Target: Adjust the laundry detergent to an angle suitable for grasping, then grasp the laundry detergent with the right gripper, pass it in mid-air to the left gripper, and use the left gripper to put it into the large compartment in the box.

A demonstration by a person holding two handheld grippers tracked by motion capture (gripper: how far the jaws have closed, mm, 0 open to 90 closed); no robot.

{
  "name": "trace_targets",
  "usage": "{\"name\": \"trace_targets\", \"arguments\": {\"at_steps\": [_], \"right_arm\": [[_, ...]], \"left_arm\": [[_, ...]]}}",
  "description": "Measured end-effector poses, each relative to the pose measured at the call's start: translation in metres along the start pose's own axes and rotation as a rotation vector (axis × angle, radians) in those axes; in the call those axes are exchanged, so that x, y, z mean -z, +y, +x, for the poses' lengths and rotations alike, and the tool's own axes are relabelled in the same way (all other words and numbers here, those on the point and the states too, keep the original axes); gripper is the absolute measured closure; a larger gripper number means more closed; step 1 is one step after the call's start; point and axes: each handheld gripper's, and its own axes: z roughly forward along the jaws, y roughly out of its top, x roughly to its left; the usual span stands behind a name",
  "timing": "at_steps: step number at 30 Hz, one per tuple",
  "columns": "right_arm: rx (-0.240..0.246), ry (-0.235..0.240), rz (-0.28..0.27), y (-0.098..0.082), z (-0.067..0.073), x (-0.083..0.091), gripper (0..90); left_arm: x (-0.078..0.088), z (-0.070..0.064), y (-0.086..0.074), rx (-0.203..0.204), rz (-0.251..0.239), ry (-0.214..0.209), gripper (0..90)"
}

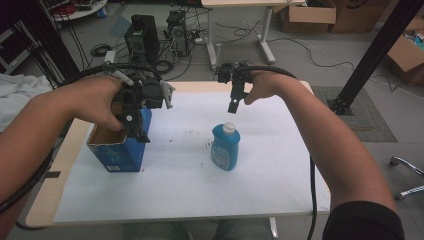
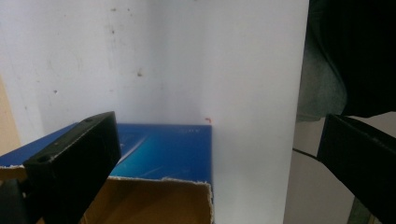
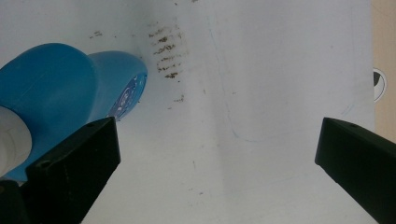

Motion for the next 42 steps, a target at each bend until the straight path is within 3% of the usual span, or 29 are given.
{"name": "trace_targets", "arguments": {"at_steps": [10,20,31,37,42], "right_arm": [[0.003,-0.013,0.013,0.0,0.0,0.004,0.0],[0.003,-0.035,0.009,0.003,0.002,0.006,0.0],[-0.011,-0.034,-0.003,-0.007,0.001,0.008,0.0],[-0.007,-0.033,0.011,-0.01,-0.002,0.002,0.0],[-0.019,-0.03,-0.024,-0.014,-0.004,0.004,0.0]], "left_arm": [[-0.004,-0.006,0.001,-0.003,-0.015,-0.013,0.1],[0.001,-0.006,-0.009,0.018,-0.016,0.012,0.1],[0.002,-0.005,0.001,0.003,-0.008,0.004,0.1],[-0.003,-0.003,0.004,0.018,-0.013,0.002,0.1],[-0.002,-0.004,0.006,0.014,-0.006,0.005,0.1]]}}
